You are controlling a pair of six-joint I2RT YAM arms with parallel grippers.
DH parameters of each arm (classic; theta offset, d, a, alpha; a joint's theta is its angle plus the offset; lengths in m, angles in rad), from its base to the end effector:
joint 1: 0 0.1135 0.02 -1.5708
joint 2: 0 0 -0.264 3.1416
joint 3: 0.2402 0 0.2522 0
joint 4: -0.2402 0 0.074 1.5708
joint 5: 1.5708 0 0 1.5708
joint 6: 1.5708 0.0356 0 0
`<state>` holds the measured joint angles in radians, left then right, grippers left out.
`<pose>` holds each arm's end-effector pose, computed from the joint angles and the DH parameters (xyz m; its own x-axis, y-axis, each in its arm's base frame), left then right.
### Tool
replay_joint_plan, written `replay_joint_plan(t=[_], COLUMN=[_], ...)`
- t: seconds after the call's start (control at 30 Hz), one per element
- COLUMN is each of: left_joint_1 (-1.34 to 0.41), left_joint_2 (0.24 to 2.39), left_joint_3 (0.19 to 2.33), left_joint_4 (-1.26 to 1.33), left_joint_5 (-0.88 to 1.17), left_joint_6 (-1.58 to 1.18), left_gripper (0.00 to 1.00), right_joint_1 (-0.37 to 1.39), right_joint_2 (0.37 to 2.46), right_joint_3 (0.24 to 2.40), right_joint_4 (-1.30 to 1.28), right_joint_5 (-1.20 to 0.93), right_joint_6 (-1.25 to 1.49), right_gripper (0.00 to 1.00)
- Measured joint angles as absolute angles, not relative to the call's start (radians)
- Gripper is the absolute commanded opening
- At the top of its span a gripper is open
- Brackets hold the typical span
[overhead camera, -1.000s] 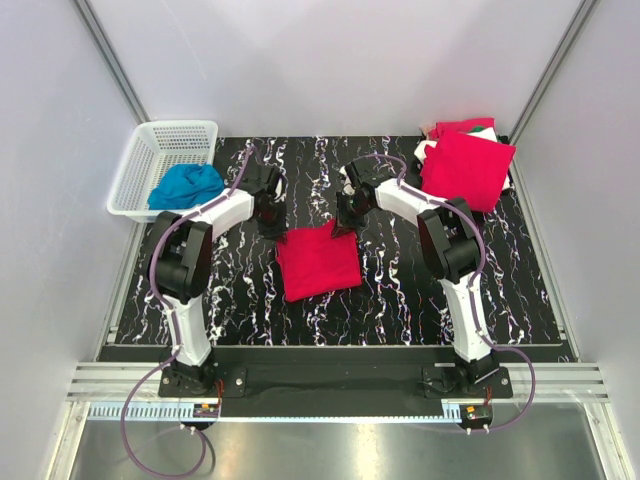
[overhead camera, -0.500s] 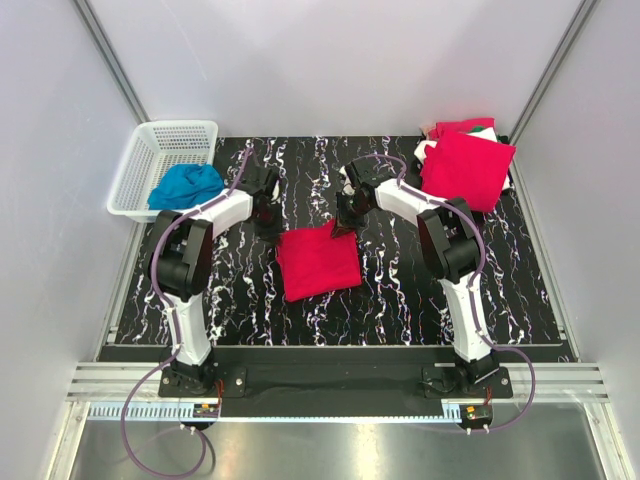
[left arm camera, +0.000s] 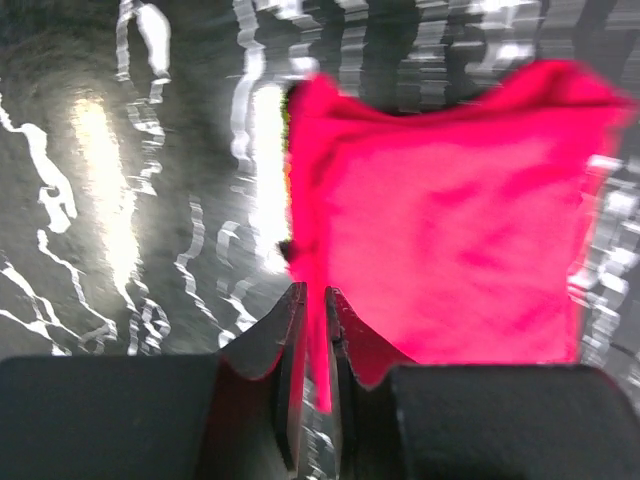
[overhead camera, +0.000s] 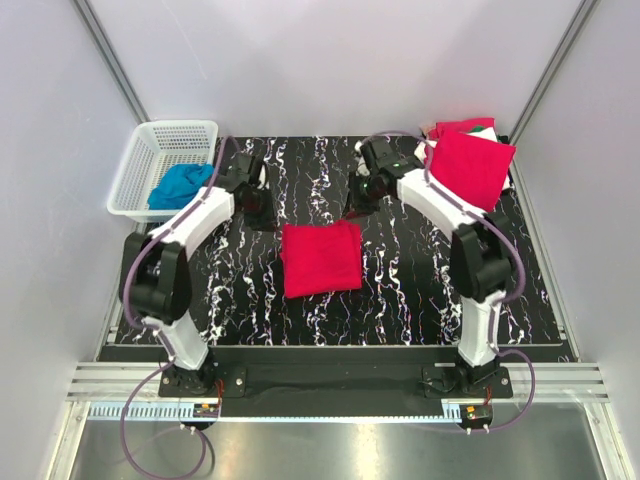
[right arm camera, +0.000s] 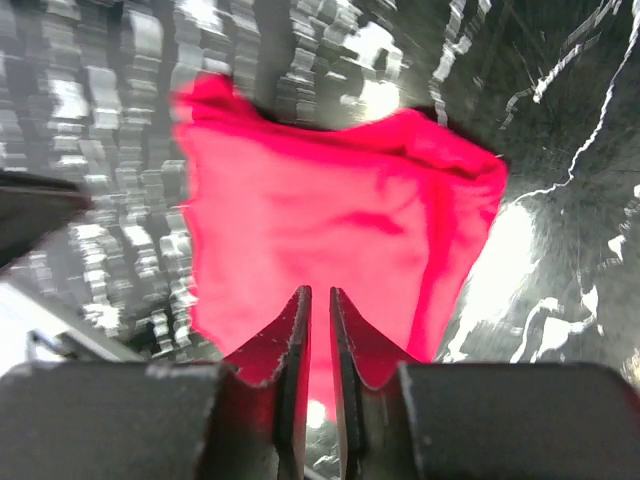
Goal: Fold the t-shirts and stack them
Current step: Fold the tshirt
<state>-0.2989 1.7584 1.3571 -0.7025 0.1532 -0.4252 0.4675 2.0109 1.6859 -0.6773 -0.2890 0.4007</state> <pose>0.3494 -0.1134 0.2349 -0.9245 -0.1417 -0.3539 -0.0271 0.9504 -0.3098 0.3900 0.2082 0.2399 -0.9146 -0.0429 -0.4020 -0.2304 0.8724 0.4311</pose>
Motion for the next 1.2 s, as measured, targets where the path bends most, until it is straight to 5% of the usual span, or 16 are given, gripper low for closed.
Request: replay_joint_plan(t=[0.37,0.6,1.2], left_joint_1=[-0.478,-0.538,-0.530], left_joint_2=[1.711,1.889,2.070], left_joint_3=[1.348,1.369,1.509], left_joint_4=[-0.686,-0.663,-0.661], left_joint_5=[0.289,0.377,0.413], left_joint_6=[-0.448,-0.440,-0.403], left_gripper=[0.17,0.17,0.04], right_joint_1=[0.513,0.590,0.598], right_joint_2=[1.659,1.684,1.817], right_joint_3=[1.377,1.095,1.024], right_joint_4=[-0.587,-0.497,-0.312], right_joint_5=[-0.313,-0.364,-0.415], right_joint_6=[0.503,0.613,0.664], right_gripper=[0.17,0.17,0.14])
